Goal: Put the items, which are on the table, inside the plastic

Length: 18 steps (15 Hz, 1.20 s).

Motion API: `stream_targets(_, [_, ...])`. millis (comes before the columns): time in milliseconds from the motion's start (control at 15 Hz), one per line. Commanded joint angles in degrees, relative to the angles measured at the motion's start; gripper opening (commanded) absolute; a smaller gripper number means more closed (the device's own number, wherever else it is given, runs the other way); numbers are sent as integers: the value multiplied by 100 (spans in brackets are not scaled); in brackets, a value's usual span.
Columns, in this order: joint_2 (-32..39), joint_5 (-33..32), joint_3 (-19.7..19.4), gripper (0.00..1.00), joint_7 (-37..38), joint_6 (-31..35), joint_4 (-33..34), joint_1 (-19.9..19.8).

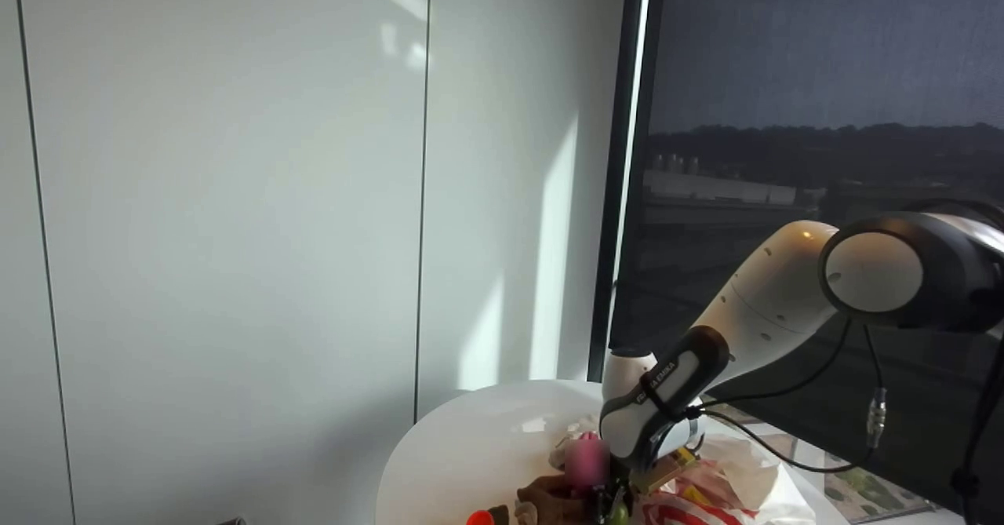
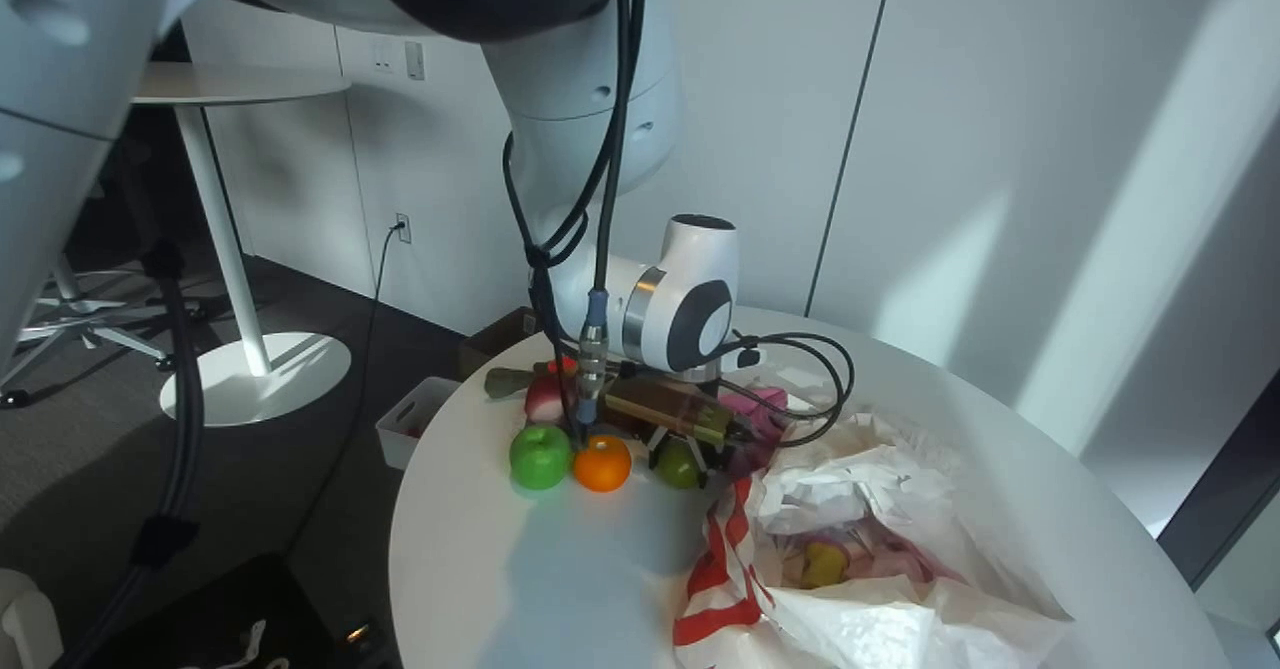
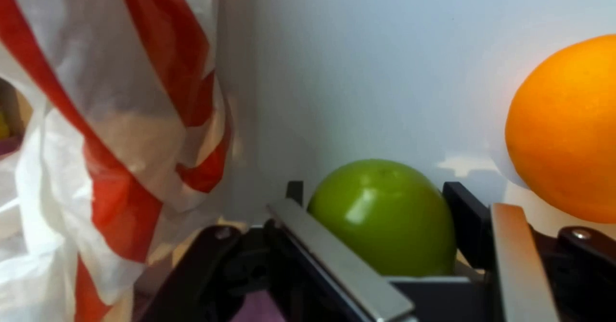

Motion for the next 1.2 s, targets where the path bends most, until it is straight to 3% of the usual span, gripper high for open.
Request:
stream_targets(0, [-670, -105, -13, 47, -211, -299, -283, 25])
stream_targets(267, [-1543, -352, -361, 47, -32, -674, -422, -41])
stream_targets(600, [-2198, -575, -773, 47, -31, -1300, -424, -470])
stream_targets(867, [-1962, -471, -828, 47, -241, -1540, -445, -788])
stream_targets(1133, [-1410, -408, -810, 47, -464, -955, -460, -968])
